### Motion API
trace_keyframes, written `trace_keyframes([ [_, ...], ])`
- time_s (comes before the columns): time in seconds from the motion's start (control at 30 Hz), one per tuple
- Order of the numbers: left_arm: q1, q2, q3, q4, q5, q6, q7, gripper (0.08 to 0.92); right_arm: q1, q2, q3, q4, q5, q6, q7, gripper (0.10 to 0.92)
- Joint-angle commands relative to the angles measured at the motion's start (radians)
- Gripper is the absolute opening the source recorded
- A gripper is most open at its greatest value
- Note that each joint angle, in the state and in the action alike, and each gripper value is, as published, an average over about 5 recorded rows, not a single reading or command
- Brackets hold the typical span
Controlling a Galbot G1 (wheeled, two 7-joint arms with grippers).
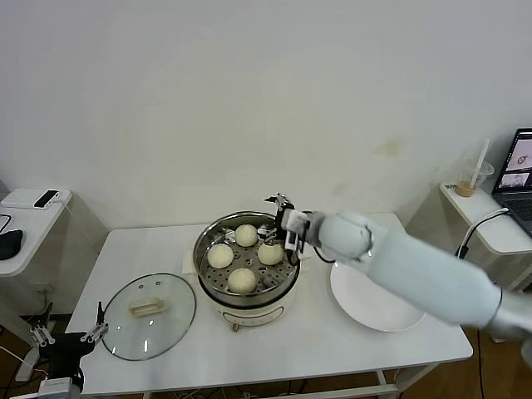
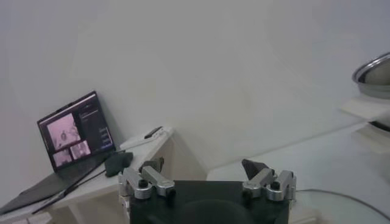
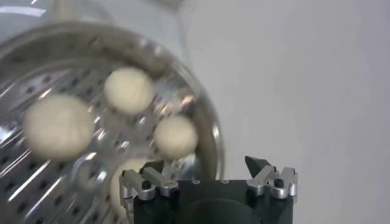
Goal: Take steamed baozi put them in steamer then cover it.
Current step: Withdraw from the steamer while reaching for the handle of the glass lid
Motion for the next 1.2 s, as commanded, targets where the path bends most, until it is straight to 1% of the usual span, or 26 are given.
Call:
trace_keyframes([
  [0.03,0.000,-0.018,0.027,0.015,0.027,-0.017,-0.001,0.823,-0.786,0.071,0.757,0.069,-0.311,0.496,0.182,0.823],
  [0.13,-0.007,-0.019,0.037,0.048,0.081,-0.044,-0.001,0.823,-0.950,0.177,0.973,0.107,-0.313,0.569,0.123,0.823],
  [0.33,-0.045,0.013,0.024,0.171,0.395,-0.117,-0.013,0.823,-1.190,0.323,1.237,0.186,-0.183,0.618,0.035,0.823],
  [0.47,-0.054,0.045,0.016,0.247,0.708,-0.145,-0.025,0.823,-1.287,0.376,1.319,0.200,-0.125,0.600,0.013,0.823],
  [0.57,-0.051,0.066,0.009,0.280,0.918,-0.161,-0.026,0.823,-1.326,0.399,1.358,0.203,-0.104,0.582,0.007,0.823],
  [0.73,-0.032,0.099,0.020,0.316,1.144,-0.165,-0.028,0.823,-1.358,0.422,1.396,0.195,-0.106,0.568,0.007,0.823],
  [0.9,-0.055,0.134,0.068,0.352,1.231,-0.164,-0.023,0.823,-1.374,0.448,1.415,0.190,-0.134,0.567,0.010,0.823],
  [1.03,-0.102,0.162,0.123,0.374,1.240,-0.158,-0.006,0.823,-1.394,0.472,1.427,0.205,-0.153,0.570,0.010,0.823],
  [1.2,-0.136,0.178,0.187,0.397,1.230,-0.152,0.007,0.823,-1.429,0.499,1.446,0.226,-0.170,0.576,0.010,0.823],
])
